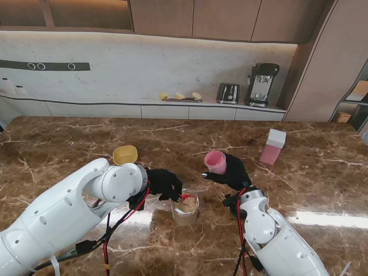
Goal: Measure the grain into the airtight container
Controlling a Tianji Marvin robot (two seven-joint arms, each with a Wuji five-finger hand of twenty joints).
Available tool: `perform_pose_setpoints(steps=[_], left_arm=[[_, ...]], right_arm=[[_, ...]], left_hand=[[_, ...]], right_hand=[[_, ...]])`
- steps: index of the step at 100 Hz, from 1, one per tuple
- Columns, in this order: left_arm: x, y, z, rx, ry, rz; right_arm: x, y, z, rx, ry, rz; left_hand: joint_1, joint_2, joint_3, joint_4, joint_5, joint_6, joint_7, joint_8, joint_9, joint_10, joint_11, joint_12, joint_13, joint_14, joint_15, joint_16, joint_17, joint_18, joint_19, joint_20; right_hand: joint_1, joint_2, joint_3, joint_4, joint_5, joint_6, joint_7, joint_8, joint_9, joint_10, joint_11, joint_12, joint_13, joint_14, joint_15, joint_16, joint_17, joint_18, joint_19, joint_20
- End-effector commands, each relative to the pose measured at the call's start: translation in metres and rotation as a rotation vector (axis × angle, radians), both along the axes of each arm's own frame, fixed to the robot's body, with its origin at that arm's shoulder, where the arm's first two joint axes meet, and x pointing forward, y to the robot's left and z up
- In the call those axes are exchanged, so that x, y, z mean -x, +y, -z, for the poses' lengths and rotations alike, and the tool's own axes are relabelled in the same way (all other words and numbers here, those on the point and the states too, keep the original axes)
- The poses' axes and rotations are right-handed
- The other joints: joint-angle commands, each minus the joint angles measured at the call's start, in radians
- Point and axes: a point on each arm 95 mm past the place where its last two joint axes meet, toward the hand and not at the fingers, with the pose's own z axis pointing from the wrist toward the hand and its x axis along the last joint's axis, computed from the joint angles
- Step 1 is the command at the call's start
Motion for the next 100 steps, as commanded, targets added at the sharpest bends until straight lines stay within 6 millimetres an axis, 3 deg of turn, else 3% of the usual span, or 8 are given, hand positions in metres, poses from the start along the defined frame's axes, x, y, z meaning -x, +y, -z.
perform_pose_setpoints(steps=[1,100], left_arm=[[0.002,0.002,0.004,-0.004,0.010,-0.008],[0.004,0.015,-0.002,0.082,0.076,-0.056]], right_arm=[[0.002,0.002,0.005,0.003,0.024,-0.007],[0.002,0.002,0.006,0.004,0.025,-0.008]], left_hand=[[0.038,0.025,0.035,0.024,0.007,-0.077,0.005,0.024,0.040,-0.028,0.019,0.012,0.052,-0.021,0.111,-0.002,0.009,0.016,0.092,0.006],[0.047,0.030,0.021,0.028,0.007,-0.079,0.000,0.032,0.036,-0.026,0.019,0.013,0.052,-0.020,0.110,0.000,0.004,0.022,0.090,0.010]], right_hand=[[0.068,0.203,0.188,-0.024,0.087,-0.142,0.061,0.010,0.004,-0.014,0.002,0.006,0.015,-0.008,0.010,0.003,-0.007,-0.001,-0.014,-0.001],[0.067,0.204,0.188,-0.024,0.087,-0.141,0.061,0.010,0.004,-0.016,0.002,0.006,0.015,-0.007,0.010,0.003,-0.007,-0.002,-0.014,-0.001]])
